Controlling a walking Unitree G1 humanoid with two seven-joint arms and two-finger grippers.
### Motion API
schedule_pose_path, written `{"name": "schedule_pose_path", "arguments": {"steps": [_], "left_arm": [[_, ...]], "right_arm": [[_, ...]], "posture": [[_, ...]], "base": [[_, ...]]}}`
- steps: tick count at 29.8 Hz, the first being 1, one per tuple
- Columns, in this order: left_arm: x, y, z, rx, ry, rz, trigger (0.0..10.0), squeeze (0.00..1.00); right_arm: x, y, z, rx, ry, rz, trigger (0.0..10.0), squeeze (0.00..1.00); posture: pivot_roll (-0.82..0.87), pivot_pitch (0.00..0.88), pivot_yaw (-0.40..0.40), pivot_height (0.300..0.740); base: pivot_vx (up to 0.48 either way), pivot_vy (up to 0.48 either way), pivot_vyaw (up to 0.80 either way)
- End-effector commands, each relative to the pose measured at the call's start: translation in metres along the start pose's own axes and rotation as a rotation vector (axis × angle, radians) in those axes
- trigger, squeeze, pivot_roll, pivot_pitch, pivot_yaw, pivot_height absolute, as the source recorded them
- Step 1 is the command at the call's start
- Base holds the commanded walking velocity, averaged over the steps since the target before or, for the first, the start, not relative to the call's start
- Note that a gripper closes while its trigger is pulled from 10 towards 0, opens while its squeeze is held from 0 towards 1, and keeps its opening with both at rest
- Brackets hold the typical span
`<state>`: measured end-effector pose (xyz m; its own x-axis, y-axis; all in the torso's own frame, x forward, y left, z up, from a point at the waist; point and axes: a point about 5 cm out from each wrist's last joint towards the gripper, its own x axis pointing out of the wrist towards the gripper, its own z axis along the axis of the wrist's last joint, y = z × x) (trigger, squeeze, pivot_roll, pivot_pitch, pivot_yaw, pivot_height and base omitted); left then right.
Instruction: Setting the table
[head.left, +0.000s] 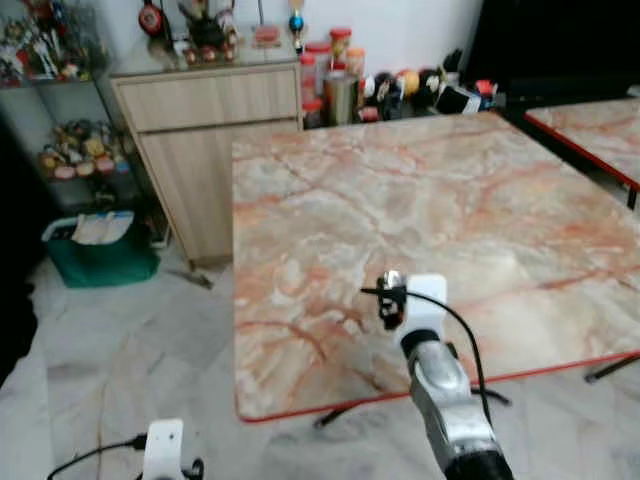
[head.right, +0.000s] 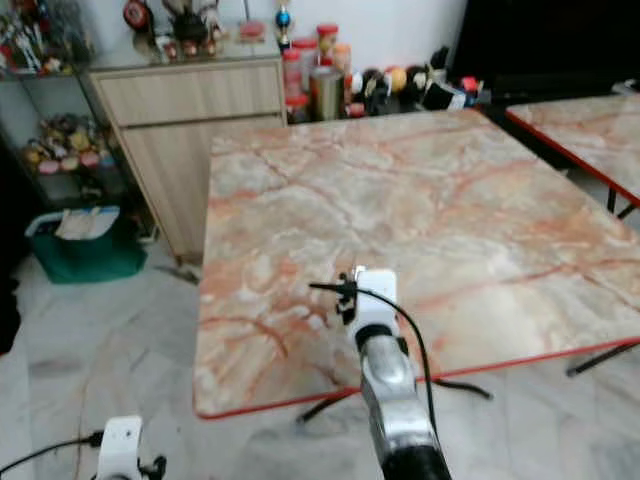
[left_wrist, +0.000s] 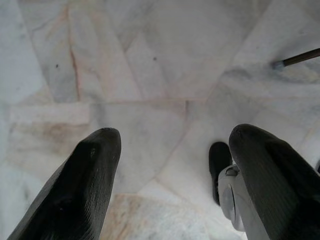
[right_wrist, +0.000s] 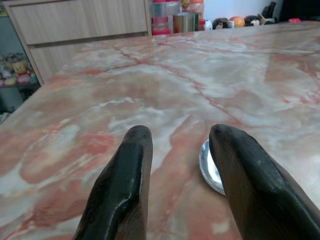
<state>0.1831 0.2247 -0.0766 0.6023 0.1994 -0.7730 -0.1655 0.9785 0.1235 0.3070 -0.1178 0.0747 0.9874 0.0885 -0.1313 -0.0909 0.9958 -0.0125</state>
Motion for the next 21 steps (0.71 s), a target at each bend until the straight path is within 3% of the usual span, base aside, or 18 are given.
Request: {"name": "schedule_pose_path", "arguments": {"steps": [1,12,21], "left_arm": [[0.0,-0.003,0.001,0.013,-0.003,-0.015,10.0,0.0],[0.001,-0.004,0.003,0.013,-0.008,-0.022,10.0,0.0],[0.001,-0.004,0.004,0.009,-0.007,-0.021,10.0,0.0]], "right_arm": [[0.001,-0.004,-0.002,0.007,0.005,-0.016,10.0,0.0],[-0.001,-0.014,-0.017,-0.011,0.06,-0.075,10.0,0.0],[0.005,-0.02,-0.011,-0.007,0.047,-0.088,10.0,0.0]], "posture": [[-0.03,0.0,0.062,0.74],[-0.03,0.0,0.069,0.74],[-0.03,0.0,0.072,0.74]], "base": [[0.0,0.0,0.0],[0.0,0.0,0.0],[0.0,0.0,0.0]]}}
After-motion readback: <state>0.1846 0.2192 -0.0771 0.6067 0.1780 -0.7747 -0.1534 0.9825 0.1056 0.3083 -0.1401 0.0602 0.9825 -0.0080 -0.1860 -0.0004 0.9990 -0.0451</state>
